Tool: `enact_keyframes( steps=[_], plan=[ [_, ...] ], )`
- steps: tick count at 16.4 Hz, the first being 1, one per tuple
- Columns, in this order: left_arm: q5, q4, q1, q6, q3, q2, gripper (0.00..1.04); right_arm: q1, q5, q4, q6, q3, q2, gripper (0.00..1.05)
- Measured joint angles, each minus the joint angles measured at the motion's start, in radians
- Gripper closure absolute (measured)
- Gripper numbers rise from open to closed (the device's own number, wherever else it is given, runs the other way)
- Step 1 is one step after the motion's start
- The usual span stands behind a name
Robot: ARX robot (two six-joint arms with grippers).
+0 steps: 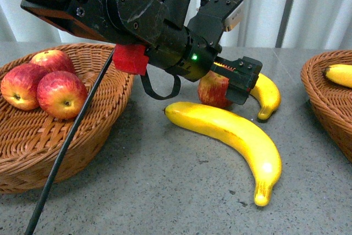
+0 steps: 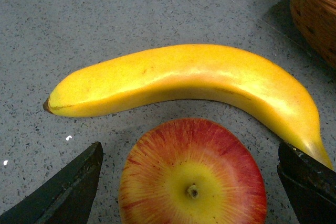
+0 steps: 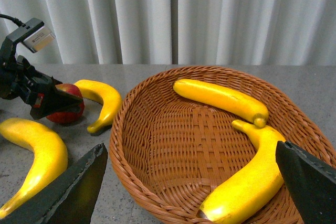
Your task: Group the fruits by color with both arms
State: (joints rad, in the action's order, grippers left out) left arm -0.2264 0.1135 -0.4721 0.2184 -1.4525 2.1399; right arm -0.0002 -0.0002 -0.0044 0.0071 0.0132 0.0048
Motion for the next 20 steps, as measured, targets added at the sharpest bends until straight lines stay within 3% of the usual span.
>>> enact_keyframes(
  steps=[3,6,7,12,15,20],
  plan=[
    [-0.016,0.0,0.004,0.019,-0.003,0.016,0.08,0.0,0.0,0.0,0.0,0.0,0.0,0.07],
    [-0.006,0.005,0.007,0.023,-0.002,0.018,0.37,0.0,0.0,0.0,0.0,0.0,0.0,0.07],
    [0.002,0.015,0.012,0.022,-0.001,0.018,0.4,0.0,0.0,0.0,0.0,0.0,0.0,0.07],
    [0.132,0.1,0.053,-0.087,0.089,-0.162,0.42,0.0,0.0,0.0,0.0,0.0,0.0,0.07],
    [0.272,0.087,0.102,-0.252,0.192,-0.38,0.42,0.0,0.0,0.0,0.0,0.0,0.0,0.07],
    [0.333,0.066,0.127,-0.349,0.284,-0.478,0.42,0.0,0.0,0.0,0.0,0.0,0.0,0.07]
  ],
)
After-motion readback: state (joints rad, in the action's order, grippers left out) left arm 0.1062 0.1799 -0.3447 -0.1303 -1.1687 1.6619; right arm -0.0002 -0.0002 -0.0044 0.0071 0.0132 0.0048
